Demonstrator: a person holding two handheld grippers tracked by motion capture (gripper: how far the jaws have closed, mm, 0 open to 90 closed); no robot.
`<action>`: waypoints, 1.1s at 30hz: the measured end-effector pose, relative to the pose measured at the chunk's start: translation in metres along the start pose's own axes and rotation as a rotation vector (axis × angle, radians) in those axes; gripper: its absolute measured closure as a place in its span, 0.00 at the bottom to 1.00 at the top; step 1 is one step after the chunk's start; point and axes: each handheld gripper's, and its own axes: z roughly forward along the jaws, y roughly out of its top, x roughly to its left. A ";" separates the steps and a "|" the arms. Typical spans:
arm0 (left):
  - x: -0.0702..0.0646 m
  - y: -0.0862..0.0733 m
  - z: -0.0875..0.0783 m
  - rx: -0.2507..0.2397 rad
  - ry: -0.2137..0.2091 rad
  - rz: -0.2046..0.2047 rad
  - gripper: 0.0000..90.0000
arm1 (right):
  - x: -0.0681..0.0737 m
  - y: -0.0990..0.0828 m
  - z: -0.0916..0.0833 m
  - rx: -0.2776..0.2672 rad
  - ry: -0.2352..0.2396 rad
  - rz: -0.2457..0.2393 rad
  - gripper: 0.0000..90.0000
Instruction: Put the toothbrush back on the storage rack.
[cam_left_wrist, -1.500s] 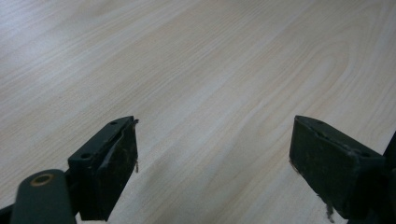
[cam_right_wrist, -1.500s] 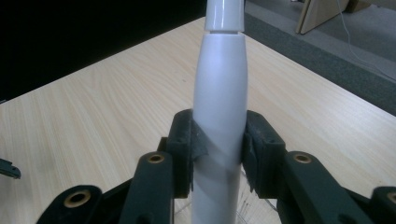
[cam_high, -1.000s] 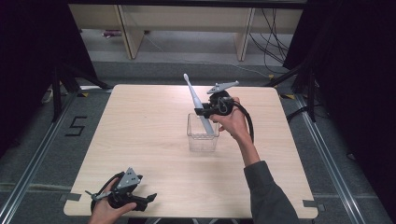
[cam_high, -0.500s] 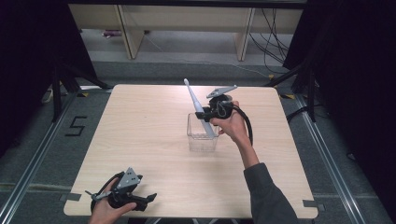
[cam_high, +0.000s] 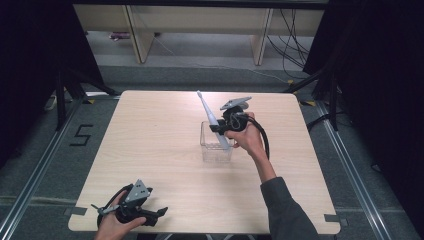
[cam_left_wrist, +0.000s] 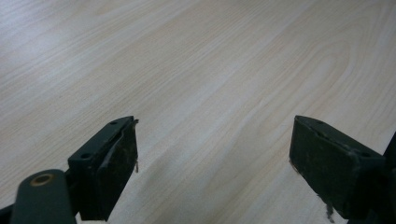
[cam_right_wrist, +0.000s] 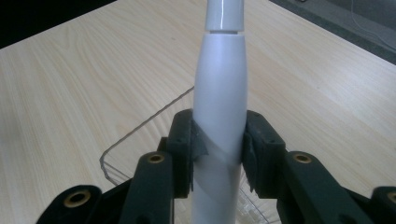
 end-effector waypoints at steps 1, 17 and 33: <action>0.000 0.000 0.000 -0.001 0.000 0.001 0.16 | -0.001 0.000 0.001 0.009 0.007 -0.006 0.74; 0.000 0.000 0.000 -0.001 0.000 0.002 0.16 | 0.002 -0.004 0.011 0.067 -0.003 -0.007 0.74; 0.000 0.000 -0.001 -0.001 0.000 0.003 0.16 | 0.006 -0.006 0.023 0.111 -0.024 -0.040 0.74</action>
